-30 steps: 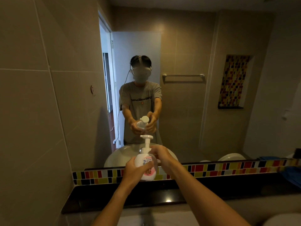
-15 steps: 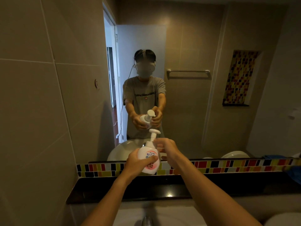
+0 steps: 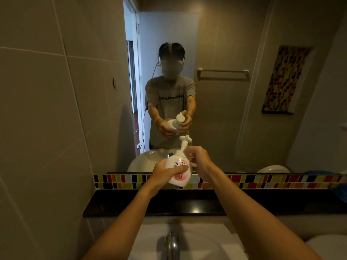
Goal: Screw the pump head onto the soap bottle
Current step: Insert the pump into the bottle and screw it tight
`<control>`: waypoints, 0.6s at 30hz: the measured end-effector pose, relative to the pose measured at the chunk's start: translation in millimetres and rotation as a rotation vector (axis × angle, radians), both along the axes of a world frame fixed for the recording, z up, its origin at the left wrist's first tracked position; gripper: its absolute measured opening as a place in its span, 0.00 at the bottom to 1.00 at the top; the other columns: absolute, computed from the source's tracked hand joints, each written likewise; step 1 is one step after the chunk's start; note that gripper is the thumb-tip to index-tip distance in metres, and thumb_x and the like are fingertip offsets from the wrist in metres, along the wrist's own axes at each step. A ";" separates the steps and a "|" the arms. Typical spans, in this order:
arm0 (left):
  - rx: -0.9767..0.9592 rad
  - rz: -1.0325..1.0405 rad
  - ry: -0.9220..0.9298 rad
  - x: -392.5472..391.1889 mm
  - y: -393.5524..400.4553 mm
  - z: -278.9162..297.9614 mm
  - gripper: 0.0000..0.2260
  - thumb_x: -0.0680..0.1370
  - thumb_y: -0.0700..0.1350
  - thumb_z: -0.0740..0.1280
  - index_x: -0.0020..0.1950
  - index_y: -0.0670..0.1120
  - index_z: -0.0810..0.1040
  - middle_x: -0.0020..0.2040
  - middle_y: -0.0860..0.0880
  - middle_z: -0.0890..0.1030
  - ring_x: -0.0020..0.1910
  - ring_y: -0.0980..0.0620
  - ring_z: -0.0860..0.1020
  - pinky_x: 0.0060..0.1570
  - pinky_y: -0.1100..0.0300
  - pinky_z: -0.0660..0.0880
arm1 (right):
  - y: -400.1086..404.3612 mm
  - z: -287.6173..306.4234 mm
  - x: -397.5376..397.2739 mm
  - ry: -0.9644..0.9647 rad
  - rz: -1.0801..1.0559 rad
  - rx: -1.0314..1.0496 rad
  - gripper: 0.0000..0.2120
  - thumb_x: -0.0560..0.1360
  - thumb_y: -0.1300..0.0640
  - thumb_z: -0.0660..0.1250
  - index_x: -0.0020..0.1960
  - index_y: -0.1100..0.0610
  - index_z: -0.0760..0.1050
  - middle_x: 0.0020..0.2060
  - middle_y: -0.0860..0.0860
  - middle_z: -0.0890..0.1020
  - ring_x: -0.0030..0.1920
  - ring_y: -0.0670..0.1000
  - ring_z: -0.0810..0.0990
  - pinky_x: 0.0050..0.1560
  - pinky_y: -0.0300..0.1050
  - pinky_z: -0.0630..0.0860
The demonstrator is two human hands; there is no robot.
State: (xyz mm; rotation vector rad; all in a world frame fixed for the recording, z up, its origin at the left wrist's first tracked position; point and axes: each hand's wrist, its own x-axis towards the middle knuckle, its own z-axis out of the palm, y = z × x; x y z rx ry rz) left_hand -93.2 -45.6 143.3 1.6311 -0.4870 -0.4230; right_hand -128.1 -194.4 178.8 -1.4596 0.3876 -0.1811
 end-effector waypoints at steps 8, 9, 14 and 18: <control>0.063 0.075 -0.064 4.6 -4.5 -10.9 0.21 0.61 0.56 0.77 0.50 0.52 0.77 0.46 0.49 0.84 0.43 0.52 0.84 0.35 0.61 0.79 | 3.6 -2.1 4.5 -0.039 0.019 -0.105 0.03 0.75 0.64 0.67 0.48 0.61 0.79 0.39 0.54 0.81 0.42 0.53 0.80 0.42 0.48 0.77; 0.088 0.122 -0.105 3.9 -7.0 -13.7 0.21 0.60 0.56 0.77 0.49 0.53 0.76 0.45 0.51 0.83 0.42 0.53 0.83 0.34 0.63 0.78 | 5.1 -4.2 5.4 -0.043 -0.005 -0.121 0.02 0.76 0.65 0.67 0.47 0.62 0.78 0.38 0.54 0.80 0.41 0.52 0.80 0.41 0.47 0.77; 0.173 0.303 -0.260 -5.9 -20.5 -30.2 0.28 0.62 0.54 0.78 0.57 0.47 0.74 0.49 0.50 0.79 0.45 0.51 0.79 0.35 0.66 0.75 | 12.7 -11.5 8.4 0.002 -0.102 -0.176 0.03 0.76 0.65 0.67 0.44 0.62 0.77 0.34 0.54 0.78 0.33 0.49 0.77 0.31 0.41 0.76; 0.203 0.439 -0.275 -15.8 -32.9 -35.4 0.29 0.64 0.51 0.78 0.60 0.46 0.71 0.49 0.51 0.74 0.47 0.52 0.75 0.42 0.62 0.75 | 14.8 -18.8 10.4 0.021 -0.140 -0.226 0.03 0.77 0.65 0.66 0.48 0.63 0.79 0.34 0.54 0.78 0.32 0.48 0.76 0.30 0.39 0.75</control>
